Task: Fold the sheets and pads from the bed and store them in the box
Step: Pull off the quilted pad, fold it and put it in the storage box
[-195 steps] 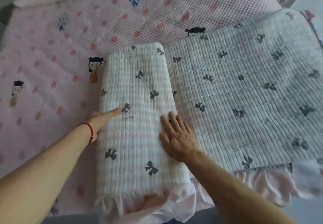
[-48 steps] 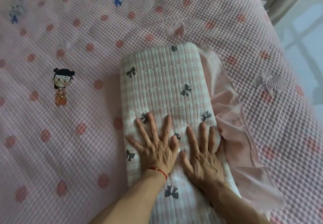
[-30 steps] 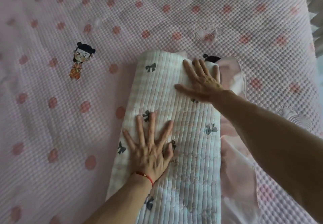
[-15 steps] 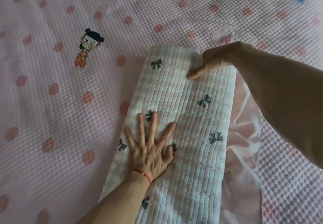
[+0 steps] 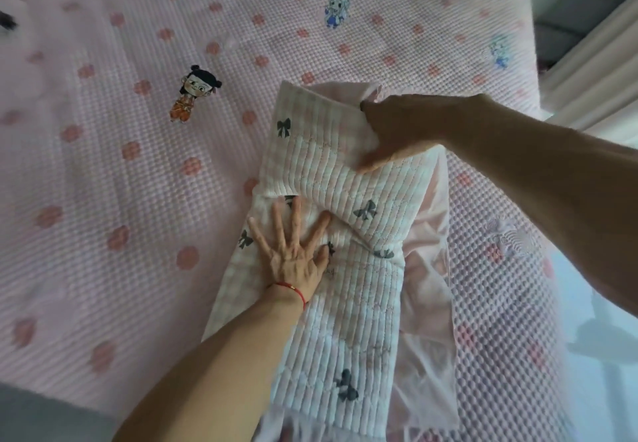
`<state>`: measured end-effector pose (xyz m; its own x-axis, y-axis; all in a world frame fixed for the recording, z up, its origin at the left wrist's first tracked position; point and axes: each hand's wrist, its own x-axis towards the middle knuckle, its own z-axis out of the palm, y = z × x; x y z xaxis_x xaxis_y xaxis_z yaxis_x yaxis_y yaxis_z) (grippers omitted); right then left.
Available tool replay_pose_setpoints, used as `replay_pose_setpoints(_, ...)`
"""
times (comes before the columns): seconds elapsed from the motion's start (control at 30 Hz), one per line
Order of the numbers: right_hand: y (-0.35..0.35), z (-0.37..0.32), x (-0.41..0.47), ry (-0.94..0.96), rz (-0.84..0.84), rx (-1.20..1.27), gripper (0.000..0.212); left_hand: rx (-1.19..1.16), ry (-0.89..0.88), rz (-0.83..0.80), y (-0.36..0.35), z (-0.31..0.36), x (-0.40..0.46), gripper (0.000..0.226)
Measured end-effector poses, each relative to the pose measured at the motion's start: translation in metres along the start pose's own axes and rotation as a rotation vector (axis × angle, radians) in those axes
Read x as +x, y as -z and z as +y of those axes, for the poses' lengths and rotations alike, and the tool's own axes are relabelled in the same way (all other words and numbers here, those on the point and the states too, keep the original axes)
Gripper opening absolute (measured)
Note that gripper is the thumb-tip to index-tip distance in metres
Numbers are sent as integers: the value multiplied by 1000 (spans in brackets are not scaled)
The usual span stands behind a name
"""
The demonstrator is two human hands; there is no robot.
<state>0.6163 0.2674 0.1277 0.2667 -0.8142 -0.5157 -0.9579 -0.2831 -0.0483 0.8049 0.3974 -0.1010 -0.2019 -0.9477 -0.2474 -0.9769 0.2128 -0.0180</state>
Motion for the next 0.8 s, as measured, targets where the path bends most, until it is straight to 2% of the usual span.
replay_pose_setpoints(0.1, 4, -36, -53, 44, 73, -181, 76, -61, -22, -79, 14, -9, -55, 62)
replay_pose_setpoints(0.2, 1, -66, -105, 85, 31, -239, 64, -174, -100, -163, 2, -48, -129, 60)
replay_pose_setpoints(0.33, -34, -114, -177, 199, 82, -232, 59, -476, -142, -256, 0, -107, -225, 60)
replay_pose_setpoints(0.4, -62, -142, -205, 212, 100, -161, 47, -872, 15, -333, 21, -128, -248, 51)
replay_pose_setpoints(0.47, -94, -165, -224, 204, 147, -103, 35, -1280, 325, -456, 59, -144, -253, 26)
replay_pose_setpoints(0.5, -111, -174, -230, 206, 195, -99, 33, -1440, 480, -482, 76, -151, -247, 29)
replay_pose_setpoints(0.57, -144, -190, -240, 190, 258, -94, 38, -1618, 618, -433, 113, -162, -237, 55)
replay_pose_setpoints(0.6, -161, -200, -242, 166, 275, -92, 43, -1651, 616, -376, 132, -165, -229, 60)
replay_pose_setpoints(0.67, -190, -223, -246, 149, 316, -90, 55, -1600, 502, -267, 168, -161, -211, 62)
replay_pose_setpoints(0.73, -218, -248, -252, 161, 342, -63, 60, -1299, 287, -150, 193, -149, -193, 63)
replay_pose_setpoints(0.8, -244, -264, -260, 169, 372, -38, 58, -950, 93, -143, 196, -128, -180, 66)
